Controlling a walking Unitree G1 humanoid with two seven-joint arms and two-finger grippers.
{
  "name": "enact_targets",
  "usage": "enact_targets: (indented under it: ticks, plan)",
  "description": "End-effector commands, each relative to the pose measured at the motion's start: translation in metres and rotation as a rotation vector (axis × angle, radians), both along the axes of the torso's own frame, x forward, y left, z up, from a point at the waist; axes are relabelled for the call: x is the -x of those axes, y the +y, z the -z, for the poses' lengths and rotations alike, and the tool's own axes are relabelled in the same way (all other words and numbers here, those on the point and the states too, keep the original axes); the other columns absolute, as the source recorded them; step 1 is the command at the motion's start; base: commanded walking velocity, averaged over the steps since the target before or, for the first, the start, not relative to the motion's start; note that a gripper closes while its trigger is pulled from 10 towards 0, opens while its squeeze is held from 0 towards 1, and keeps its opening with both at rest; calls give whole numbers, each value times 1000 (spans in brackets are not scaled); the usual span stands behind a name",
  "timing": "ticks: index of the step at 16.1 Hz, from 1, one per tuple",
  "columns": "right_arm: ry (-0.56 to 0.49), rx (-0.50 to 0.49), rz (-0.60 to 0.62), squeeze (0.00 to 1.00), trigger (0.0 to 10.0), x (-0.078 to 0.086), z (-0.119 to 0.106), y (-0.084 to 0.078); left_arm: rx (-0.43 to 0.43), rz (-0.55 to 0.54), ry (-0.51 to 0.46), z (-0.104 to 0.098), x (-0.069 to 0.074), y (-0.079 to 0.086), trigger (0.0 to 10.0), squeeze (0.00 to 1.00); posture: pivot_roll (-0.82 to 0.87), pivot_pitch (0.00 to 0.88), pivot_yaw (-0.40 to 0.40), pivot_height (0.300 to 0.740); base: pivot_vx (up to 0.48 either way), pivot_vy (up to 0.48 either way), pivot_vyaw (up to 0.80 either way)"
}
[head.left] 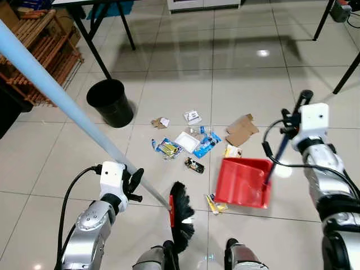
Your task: Sweep floor
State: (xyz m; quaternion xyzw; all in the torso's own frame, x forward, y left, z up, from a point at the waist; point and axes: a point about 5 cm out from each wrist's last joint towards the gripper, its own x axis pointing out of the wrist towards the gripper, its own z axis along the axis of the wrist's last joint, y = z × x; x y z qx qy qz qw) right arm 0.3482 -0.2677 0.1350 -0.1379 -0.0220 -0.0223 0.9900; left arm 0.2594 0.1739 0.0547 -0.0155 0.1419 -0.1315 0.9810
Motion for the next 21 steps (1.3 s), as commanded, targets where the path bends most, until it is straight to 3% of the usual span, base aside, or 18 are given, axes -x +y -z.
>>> enact_targets:
  ticks: [1,6,8,13,18,21]
  plan:
    - [11,39,17,0,10000,8,5,-11,-25,-49,62,11,6,13,10000,0,-121,250,178,740,0,0,0]
    - [15,104,59,0,10000,23,3,-40,-41,-45,66,9,9,20,10000,0,-132,289,200,740,0,0,0]
    - [13,127,58,0,10000,26,1,-44,-45,-43,70,10,9,22,10000,0,-133,299,204,740,0,0,0]
    - [6,130,47,0,10000,28,2,-42,-39,-51,66,7,8,23,10000,0,-129,309,207,740,0,0,0]
    - [4,104,9,0,10000,31,12,-28,49,-60,18,-5,-9,19,10000,0,-134,330,207,740,0,0,0]
    - [2,93,1,0,10000,34,14,-24,87,0,3,-8,-24,-1,10000,0,-151,343,208,740,0,0,0]
